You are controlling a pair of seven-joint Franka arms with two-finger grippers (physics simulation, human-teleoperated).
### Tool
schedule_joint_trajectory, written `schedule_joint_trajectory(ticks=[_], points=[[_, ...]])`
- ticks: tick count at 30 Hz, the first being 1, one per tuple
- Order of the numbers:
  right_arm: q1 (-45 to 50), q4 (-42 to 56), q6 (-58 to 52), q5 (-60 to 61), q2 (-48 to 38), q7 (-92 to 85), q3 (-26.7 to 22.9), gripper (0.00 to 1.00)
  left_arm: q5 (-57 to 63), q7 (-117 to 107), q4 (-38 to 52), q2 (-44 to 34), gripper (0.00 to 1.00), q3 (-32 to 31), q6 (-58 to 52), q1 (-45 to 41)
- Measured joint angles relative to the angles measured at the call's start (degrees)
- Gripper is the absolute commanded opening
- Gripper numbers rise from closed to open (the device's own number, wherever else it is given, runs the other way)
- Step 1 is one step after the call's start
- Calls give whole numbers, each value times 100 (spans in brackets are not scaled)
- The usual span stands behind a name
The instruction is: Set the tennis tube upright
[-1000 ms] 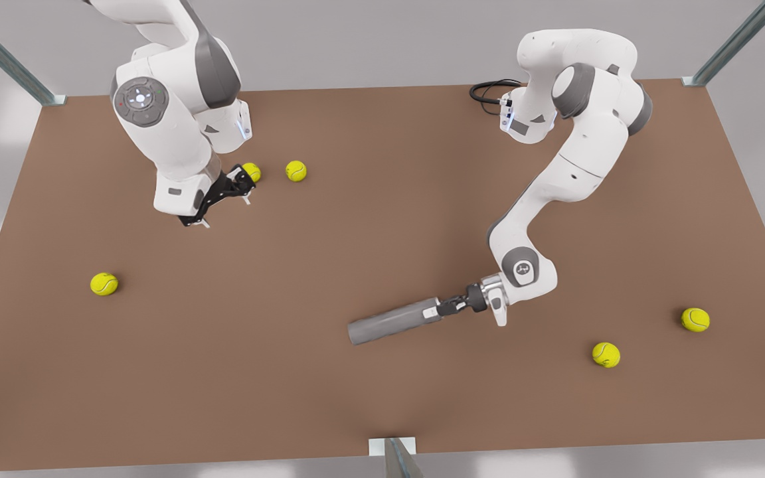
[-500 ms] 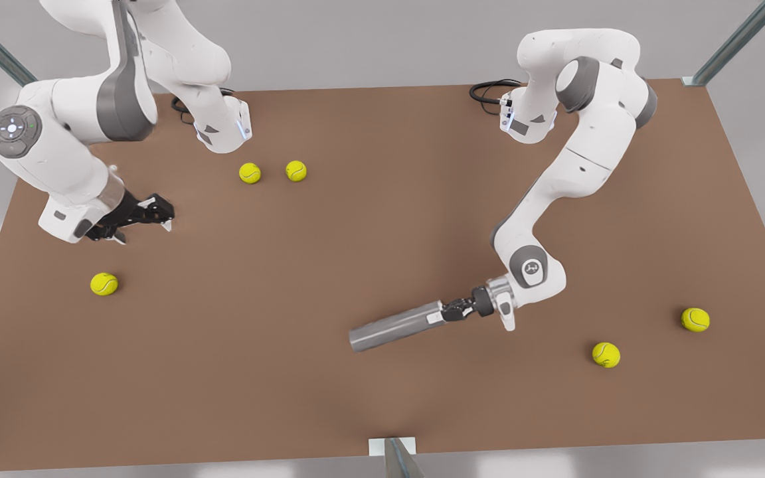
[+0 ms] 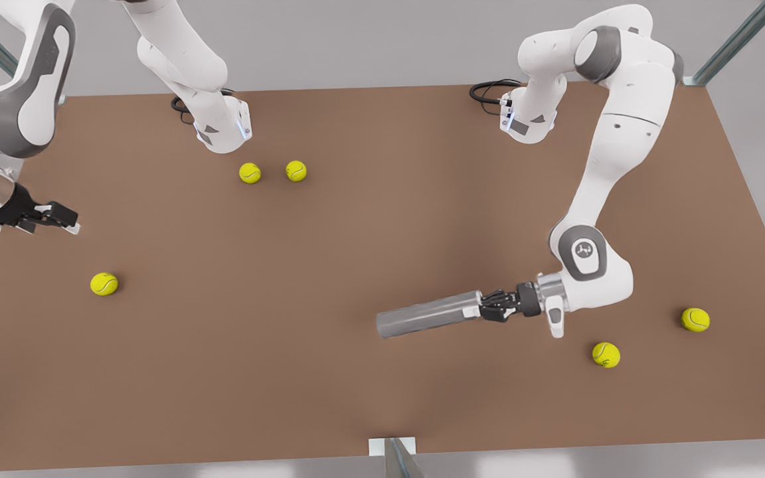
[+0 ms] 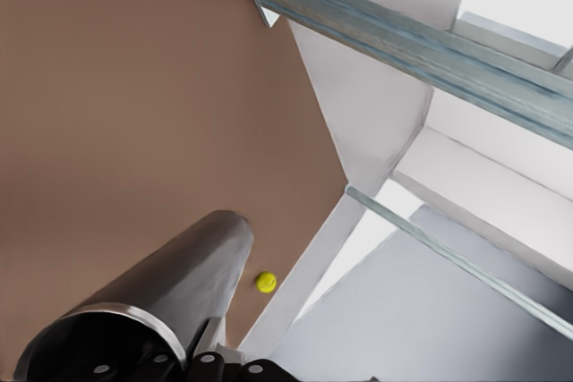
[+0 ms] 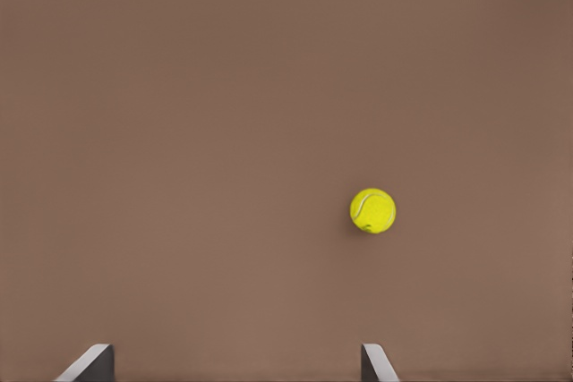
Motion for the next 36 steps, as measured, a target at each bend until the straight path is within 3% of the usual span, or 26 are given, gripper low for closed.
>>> schedule_joint_trajectory(ticks=[6,16,23,30,36], points=[[413,0,-9,7,-18,0,0,100,1047,-793,-1,-454,21,2,-296,212],[2586,-47,51,0,2,-9,-1,100,3906,-1573,68,-1312,21,-26,-997,387],[3443,-53,53,5,2,-9,-1,100,5609,-1579,66,-1658,21,-19,-1344,421],[3376,-44,4,2,-22,-9,-3,100,6193,-1519,78,-1797,21,-13,-1711,545],[2365,-53,1,0,-15,-9,-2,100,6747,-1500,65,-1698,21,-22,-1728,525]])
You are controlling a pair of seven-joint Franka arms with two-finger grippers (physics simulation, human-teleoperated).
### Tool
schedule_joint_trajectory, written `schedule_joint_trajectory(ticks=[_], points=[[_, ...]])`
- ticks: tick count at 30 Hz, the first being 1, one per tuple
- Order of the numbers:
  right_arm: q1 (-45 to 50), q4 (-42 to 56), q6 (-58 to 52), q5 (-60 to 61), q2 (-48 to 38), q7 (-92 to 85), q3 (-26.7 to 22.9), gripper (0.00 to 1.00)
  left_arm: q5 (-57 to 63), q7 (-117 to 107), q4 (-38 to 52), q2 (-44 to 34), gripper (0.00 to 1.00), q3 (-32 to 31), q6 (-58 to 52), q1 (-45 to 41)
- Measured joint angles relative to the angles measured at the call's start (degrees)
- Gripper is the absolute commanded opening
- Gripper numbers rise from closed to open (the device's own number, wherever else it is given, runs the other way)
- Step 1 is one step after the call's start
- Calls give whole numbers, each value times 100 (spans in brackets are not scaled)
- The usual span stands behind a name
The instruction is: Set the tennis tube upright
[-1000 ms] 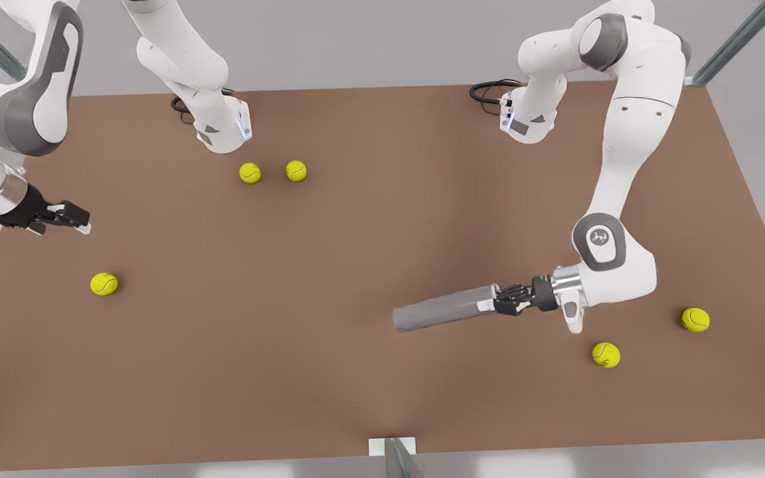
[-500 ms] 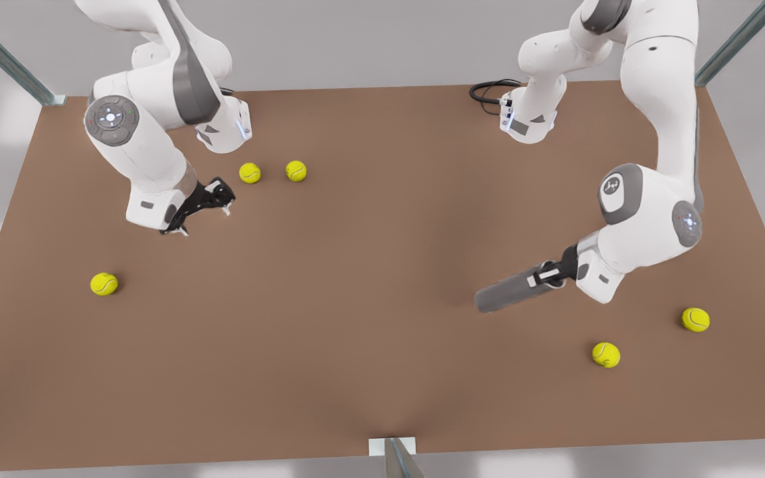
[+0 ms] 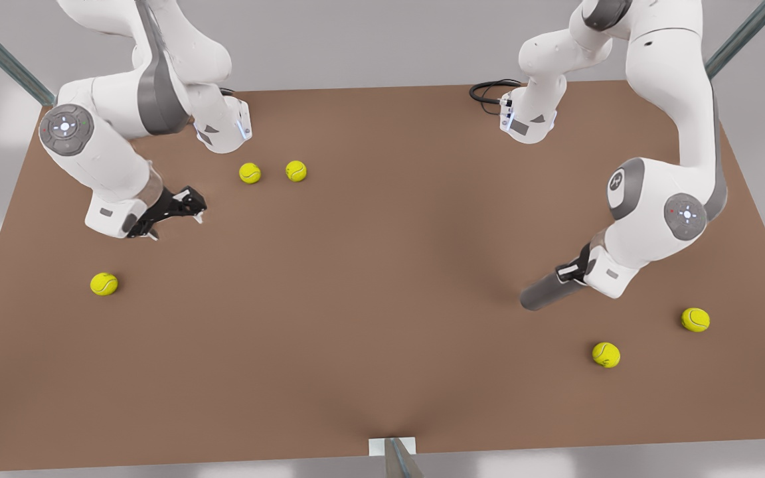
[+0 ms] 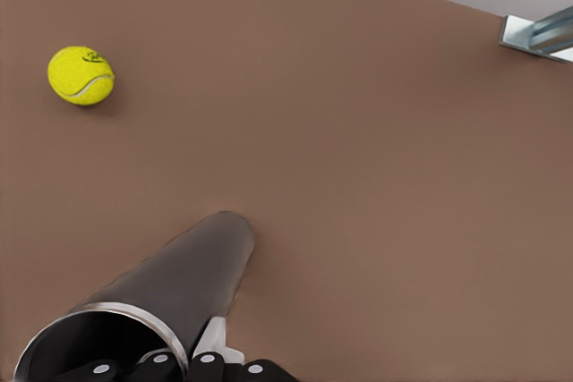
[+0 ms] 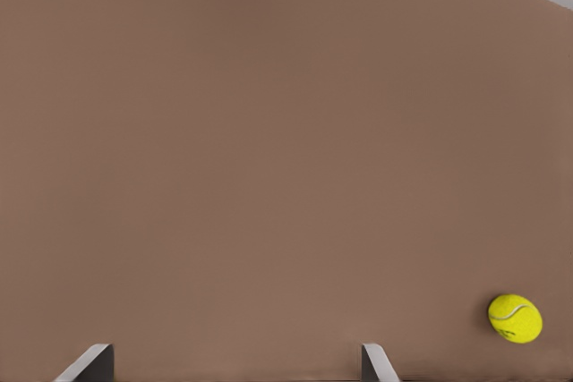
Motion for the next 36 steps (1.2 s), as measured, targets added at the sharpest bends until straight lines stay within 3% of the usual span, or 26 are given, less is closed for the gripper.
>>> schedule_joint_trajectory(ticks=[7,13,17,25,29,31,32,33,36], points=[[-1684,-53,18,0,-3,0,2,100,890,-51,13,500,21,0,46,-78],[-2177,-53,12,0,-17,0,2,100,1141,-65,14,638,21,0,65,-114],[-1851,-53,-18,0,-31,0,10,100,1179,-61,14,659,21,0,59,-114],[129,-70,-27,3,-26,0,7,100,1184,-61,31,765,21,-8,91,-115],[531,-70,-27,7,-26,0,7,100,1186,-60,39,769,21,-9,92,-114],[486,-70,-28,0,-35,0,7,100,1175,-37,37,770,49,-9,84,-114],[399,-78,-27,3,-35,0,8,100,1170,-30,40,769,67,-9,84,-114],[272,-79,-27,3,-35,0,7,100,1164,-25,35,765,100,-9,84,-114],[-345,-79,-18,0,-27,0,8,100,1132,-29,40,769,100,-9,85,-114]])
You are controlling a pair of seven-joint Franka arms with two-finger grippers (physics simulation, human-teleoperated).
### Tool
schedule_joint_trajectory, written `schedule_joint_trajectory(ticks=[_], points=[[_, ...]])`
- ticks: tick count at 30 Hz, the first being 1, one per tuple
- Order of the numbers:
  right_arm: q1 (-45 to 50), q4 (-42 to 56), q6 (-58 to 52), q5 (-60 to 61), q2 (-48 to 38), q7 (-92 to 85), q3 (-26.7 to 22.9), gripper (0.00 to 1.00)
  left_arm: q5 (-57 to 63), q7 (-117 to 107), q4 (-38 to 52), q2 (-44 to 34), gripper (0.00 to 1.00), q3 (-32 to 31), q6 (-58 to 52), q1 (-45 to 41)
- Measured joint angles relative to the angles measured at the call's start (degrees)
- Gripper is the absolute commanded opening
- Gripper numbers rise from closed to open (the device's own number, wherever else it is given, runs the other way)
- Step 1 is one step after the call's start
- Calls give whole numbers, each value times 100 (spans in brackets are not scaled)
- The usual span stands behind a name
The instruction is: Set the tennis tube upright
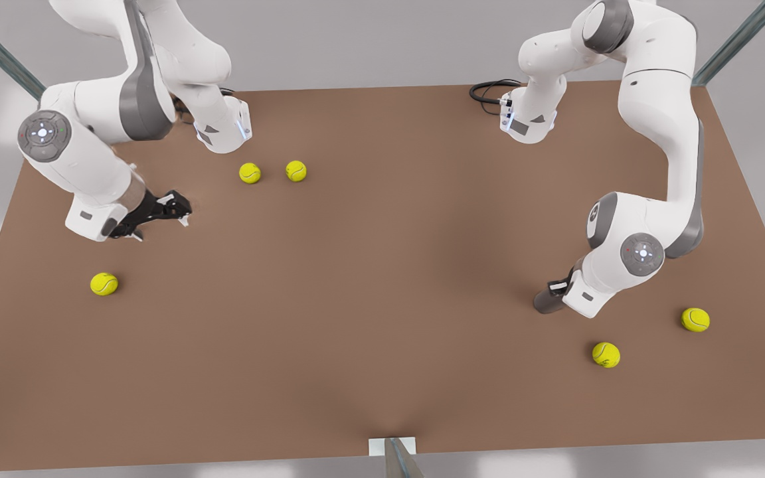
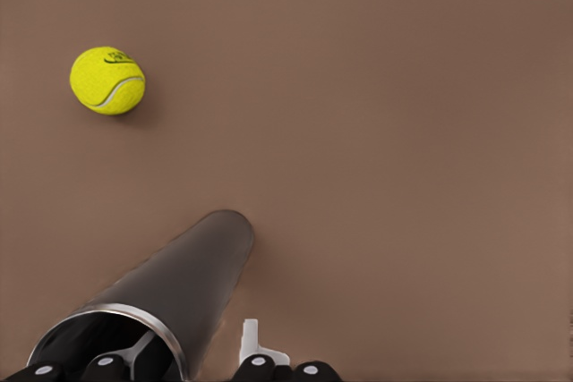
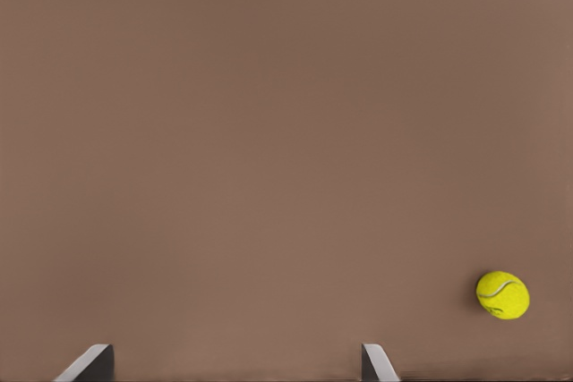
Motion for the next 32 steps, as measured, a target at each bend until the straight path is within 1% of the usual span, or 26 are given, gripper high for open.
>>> schedule_joint_trajectory(ticks=[4,7,8,10,12,13,14,15,16,17,18,19,22,24,25,28,32], points=[[-993,0,-1,0,-3,0,2,100,22,-15,0,-34,100,8,-44,1],[-1383,-9,1,0,-8,0,2,100,32,-5,0,-127,100,9,-238,0],[-1425,-9,-8,0,-12,0,2,100,34,-7,0,-149,100,-13,-300,10],[-1371,-17,16,0,-3,0,2,100,36,17,29,-483,100,-45,-740,56],[-1157,-17,26,0,-3,0,2,100,38,36,479,-797,100,-100,-1746,11],[-992,-17,34,0,-3,0,2,100,37,30,616,-880,100,-182,-2086,27],[-792,-34,63,0,3,0,2,100,36,42,690,-1020,100,-114,-2265,-33],[-567,-36,70,0,7,0,1,100,31,298,739,-1268,100,509,-2562,-668],[-334,-35,70,0,8,0,1,100,-8,624,706,-1576,100,1510,-2719,-1525],[-107,-35,78,0,8,0,0,100,-154,1387,560,-1946,100,1654,-2758,-1452],[102,-35,79,0,9,0,0,100,-333,1535,-225,-2634,100,1661,-2240,-1230],[282,-35,79,5,10,0,0,100,-480,1561,-1081,-3231,100,1634,-1490,-1030],[608,-44,79,0,9,0,0,100,-740,1568,-1276,-3347,100,1632,-1390,-1518],[657,-44,87,0,18,0,0,100,-821,1568,-1250,-3341,100,1624,-1397,-1265],[639,-44,88,0,26,0,1,100,-837,1568,-1240,-3341,100,1616,-1407,-1279],[436,-44,88,0,27,0,0,100,-863,1568,-1239,-3340,100,1616,-1415,-1360],[-133,-52,97,0,35,9,2,100,-876,1563,-1239,-3349,100,1616,-1436,-1361]])
